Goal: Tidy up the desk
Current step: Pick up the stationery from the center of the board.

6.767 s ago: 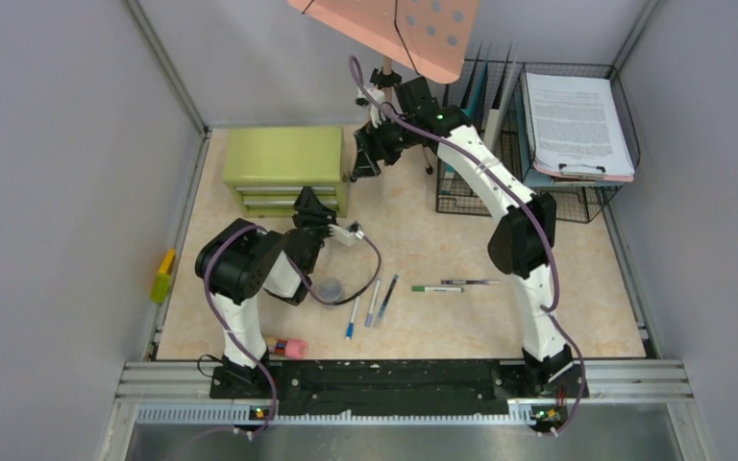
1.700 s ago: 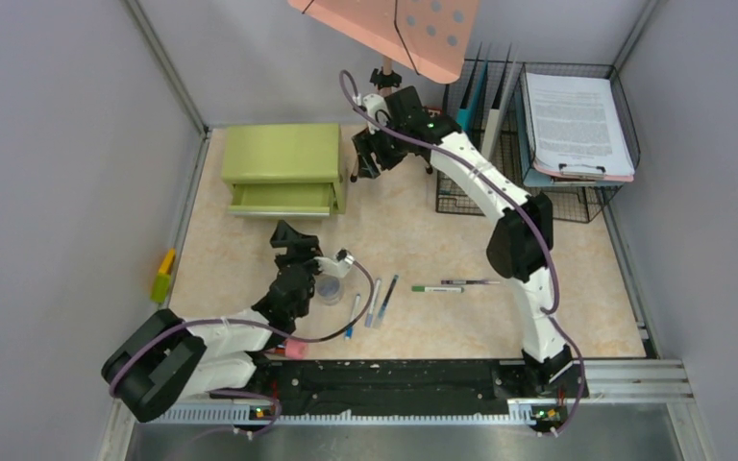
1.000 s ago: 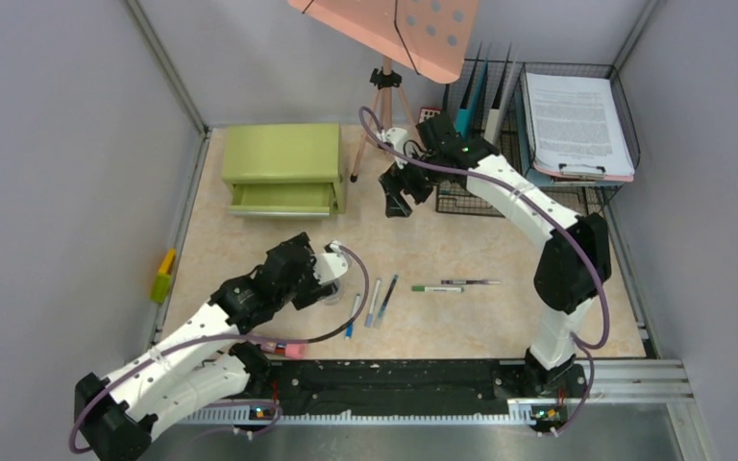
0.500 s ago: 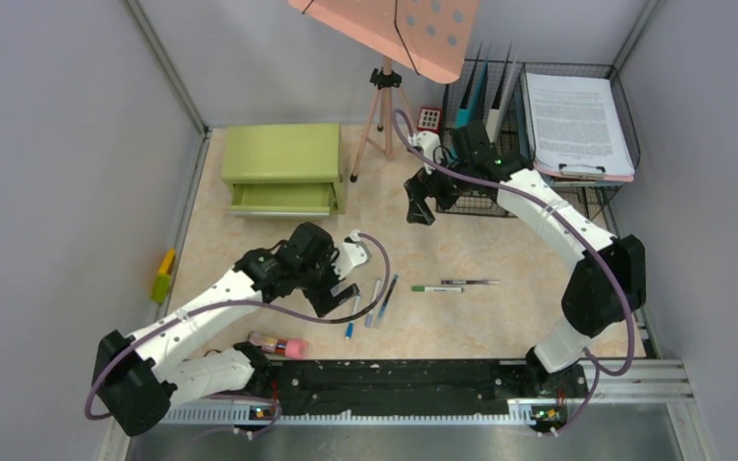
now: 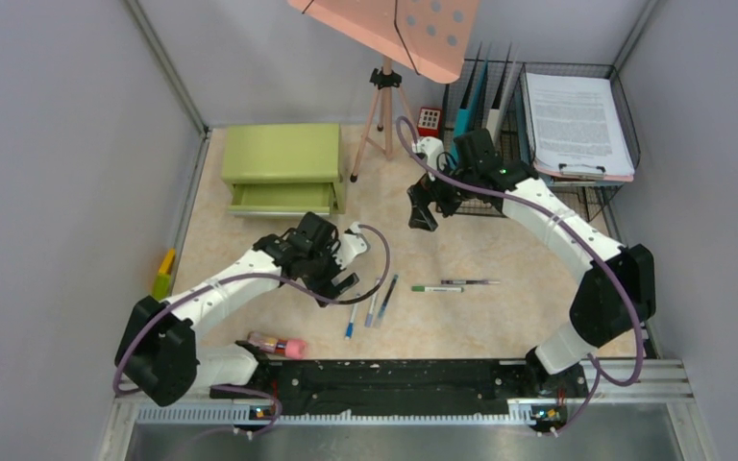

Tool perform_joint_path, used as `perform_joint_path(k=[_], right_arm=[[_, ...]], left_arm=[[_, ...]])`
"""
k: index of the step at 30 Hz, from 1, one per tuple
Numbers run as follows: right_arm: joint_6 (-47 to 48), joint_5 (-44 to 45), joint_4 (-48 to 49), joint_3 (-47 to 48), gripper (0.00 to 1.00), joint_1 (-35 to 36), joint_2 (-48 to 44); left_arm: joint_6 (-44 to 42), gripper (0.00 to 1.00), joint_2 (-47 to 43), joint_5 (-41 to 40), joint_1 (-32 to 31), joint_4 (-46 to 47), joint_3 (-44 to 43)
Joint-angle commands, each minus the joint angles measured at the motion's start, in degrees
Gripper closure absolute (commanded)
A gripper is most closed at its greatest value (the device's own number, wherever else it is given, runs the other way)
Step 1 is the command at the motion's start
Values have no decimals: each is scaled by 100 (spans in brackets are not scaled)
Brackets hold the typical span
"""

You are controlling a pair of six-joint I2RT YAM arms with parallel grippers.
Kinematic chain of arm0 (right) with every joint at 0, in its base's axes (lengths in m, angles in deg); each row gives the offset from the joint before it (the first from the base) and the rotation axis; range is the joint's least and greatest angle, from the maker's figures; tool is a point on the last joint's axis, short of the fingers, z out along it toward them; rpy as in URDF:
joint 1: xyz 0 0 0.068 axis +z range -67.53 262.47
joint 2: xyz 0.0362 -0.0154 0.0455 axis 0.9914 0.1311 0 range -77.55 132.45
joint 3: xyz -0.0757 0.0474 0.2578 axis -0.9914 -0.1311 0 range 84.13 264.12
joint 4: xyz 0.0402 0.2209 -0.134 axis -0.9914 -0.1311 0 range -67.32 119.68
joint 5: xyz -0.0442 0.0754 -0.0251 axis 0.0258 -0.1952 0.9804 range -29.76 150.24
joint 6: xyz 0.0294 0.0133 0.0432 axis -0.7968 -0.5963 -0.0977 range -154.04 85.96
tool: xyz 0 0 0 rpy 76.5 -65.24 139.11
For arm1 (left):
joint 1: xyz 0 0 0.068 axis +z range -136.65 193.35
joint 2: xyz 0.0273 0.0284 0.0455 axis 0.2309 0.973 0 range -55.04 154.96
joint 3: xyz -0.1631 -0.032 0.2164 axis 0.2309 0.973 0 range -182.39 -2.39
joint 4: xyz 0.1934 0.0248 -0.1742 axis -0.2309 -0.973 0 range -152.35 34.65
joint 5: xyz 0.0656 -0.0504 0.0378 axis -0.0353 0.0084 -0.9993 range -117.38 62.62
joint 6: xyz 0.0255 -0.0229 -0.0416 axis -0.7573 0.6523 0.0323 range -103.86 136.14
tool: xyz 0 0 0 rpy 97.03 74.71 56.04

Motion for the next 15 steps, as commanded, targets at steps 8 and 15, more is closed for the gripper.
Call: perform_joint_path(k=[8,15], right_arm=[[0,-140,283,-32,2,-21,-280],[3,-119,285,-93,2,-39,-338]], left_arm=[[-243,21,440,765,79,397,247],[-342,54,236,739,74,131,93]])
